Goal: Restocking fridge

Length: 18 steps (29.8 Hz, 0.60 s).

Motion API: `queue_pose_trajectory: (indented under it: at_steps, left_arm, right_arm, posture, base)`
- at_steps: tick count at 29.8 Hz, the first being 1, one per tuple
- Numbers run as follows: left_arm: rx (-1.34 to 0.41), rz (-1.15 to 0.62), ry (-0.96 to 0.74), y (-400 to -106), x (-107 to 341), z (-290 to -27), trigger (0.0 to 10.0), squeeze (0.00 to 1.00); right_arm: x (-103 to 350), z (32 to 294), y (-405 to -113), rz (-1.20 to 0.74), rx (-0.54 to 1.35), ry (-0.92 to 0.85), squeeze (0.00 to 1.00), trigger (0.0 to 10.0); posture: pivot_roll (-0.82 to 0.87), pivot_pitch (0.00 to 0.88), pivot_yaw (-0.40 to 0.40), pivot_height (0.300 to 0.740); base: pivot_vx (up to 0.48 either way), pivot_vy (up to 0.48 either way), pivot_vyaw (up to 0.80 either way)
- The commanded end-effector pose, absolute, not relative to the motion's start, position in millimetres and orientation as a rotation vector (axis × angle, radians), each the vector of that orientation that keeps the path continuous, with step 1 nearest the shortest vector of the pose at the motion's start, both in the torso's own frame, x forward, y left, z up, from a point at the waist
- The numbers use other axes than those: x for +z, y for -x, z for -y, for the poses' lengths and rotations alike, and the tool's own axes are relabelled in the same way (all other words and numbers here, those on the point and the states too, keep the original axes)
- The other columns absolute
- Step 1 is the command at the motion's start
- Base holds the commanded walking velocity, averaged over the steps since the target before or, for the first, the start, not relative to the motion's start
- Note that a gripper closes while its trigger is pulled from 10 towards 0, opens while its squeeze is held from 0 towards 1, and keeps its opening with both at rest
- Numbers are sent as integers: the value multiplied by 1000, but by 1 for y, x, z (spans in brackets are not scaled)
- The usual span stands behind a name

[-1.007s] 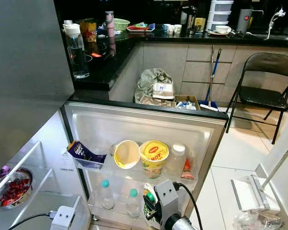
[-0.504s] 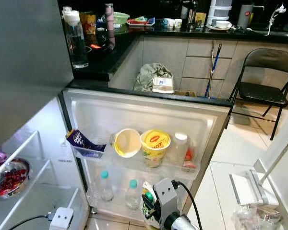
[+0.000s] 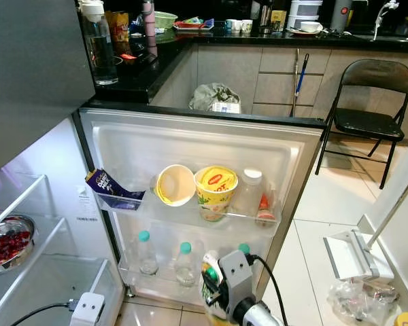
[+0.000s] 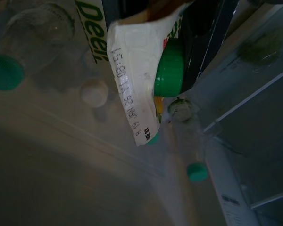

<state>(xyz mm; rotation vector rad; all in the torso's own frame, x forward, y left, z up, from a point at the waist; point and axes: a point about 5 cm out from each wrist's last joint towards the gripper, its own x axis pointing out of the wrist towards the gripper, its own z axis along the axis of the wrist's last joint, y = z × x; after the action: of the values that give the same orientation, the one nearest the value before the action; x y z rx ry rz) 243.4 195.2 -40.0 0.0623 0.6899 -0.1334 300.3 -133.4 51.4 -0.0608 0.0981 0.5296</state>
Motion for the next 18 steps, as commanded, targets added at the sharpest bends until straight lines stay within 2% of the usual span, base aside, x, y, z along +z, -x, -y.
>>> queue_pose_trajectory:
  at_steps: [1,11,18]
  left_arm:
    - [-138,-707,-71,-240,-43,-197,10000,0]
    - [-142,-709,-76,-239,-43,-198,10000,0]
    - [-140,-713,-79,-237,-43,-201,10000,0]
  right_arm:
    - [60,136,-305,-63,512,48,0,10000]
    - [90,130,-319,44,517,45,0,10000]
    - [120,127,-336,97,527,184,0,10000]
  posture:
    - [-112,112,14,626]
    - [-109,124,14,626]
    - [-106,134,17,626]
  base:
    - [0,0,0]
    - [0,0,0]
    - [0,0,0]
